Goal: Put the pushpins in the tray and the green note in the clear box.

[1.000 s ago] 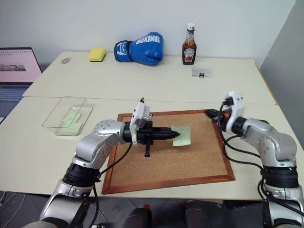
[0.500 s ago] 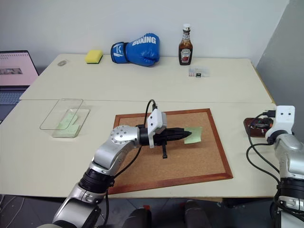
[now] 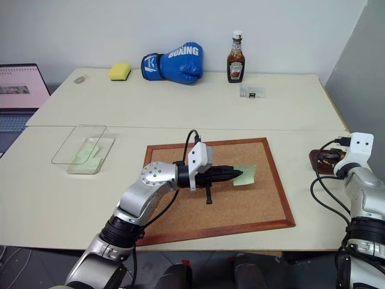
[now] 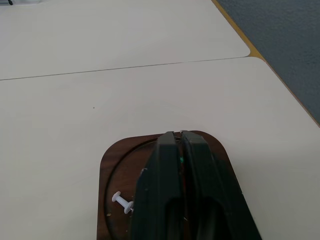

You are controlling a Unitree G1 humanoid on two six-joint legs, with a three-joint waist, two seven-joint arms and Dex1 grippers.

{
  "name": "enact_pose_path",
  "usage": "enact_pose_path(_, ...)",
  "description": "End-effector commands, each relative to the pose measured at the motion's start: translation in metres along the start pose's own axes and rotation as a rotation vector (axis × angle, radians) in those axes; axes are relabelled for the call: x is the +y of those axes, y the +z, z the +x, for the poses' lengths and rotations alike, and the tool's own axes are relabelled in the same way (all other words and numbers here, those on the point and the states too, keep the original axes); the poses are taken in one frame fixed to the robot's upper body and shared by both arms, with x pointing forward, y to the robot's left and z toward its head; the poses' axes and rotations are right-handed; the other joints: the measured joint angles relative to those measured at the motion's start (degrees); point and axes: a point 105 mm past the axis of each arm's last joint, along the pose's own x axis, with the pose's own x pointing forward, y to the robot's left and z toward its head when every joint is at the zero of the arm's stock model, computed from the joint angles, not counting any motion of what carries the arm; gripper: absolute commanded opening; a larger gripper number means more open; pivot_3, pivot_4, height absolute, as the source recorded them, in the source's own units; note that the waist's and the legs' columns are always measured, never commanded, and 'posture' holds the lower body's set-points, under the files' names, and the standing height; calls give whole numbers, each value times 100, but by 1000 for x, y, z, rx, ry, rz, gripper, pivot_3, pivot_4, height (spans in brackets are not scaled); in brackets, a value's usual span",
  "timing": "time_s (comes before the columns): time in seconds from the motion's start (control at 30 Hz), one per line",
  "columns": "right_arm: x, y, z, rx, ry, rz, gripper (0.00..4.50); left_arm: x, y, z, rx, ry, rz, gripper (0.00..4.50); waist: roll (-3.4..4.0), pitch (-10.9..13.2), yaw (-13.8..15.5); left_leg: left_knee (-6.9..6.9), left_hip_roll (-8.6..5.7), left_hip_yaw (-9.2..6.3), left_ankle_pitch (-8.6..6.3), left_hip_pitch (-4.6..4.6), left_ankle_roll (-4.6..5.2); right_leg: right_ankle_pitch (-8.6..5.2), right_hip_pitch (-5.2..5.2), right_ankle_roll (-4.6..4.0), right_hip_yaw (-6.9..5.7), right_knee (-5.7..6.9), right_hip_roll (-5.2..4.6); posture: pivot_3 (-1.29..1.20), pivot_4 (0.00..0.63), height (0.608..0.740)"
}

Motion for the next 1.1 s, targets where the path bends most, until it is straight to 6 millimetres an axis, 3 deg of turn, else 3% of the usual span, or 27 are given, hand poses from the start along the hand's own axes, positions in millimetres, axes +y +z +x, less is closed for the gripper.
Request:
enact_pose_path(0.03, 0, 13, -1, -51, 3, 8, 1313, 0, 13, -1, -37, 9, 57, 0, 0, 0, 0, 0, 0, 0, 0, 0, 0, 0, 0, 0, 0, 0, 0, 0, 150, 740)
enact_pose_path(0.4, 6, 26, -9, -116, 27, -35, 3765, 2, 12, -2, -32, 13, 63, 0, 1, 0, -2, 1, 0, 0, 0, 2, 0, 0, 0, 0, 0, 3, 0, 0, 150, 740)
enact_pose_path(0.53, 24, 40, -19, -165, 126, -76, 3765, 8, 12, -4, -35, 35, 58, 0, 1, -1, -8, 1, 0, 0, 0, 2, 0, 0, 0, 0, 1, 3, 0, 0, 150, 740)
enact_pose_path(0.7, 74, 56, -50, -204, 434, -132, 3765, 39, 21, -21, -79, 197, 11, 0, 1, -1, -5, 2, 1, -3, 0, 6, 0, 0, 0, 0, -1, 11, 2, 0, 150, 740)
enact_pose_path(0.87, 147, 60, -103, -236, 820, -298, 3765, 104, 20, -83, -81, 663, -20, 0, 1, -1, -22, 4, 3, -3, 0, 14, 0, 0, 0, 0, -1, 21, 4, 0, 150, 740)
enact_pose_path(1.0, 197, 64, -140, -288, 1060, -363, 3765, 127, 10, -139, -3, 959, 2, 0, -1, 1, -24, 4, 3, -3, 0, 23, 0, -1, 1, 0, -2, 32, 4, 0, 150, 740)
enact_pose_path(1.1, 228, 80, -161, -352, 1202, -319, 3765, 142, 13, -199, 88, 1279, 77, 0, -10, 6, -28, 7, 4, -3, 1, 24, -1, -1, 0, 0, -1, 39, 4, 0, 150, 740)
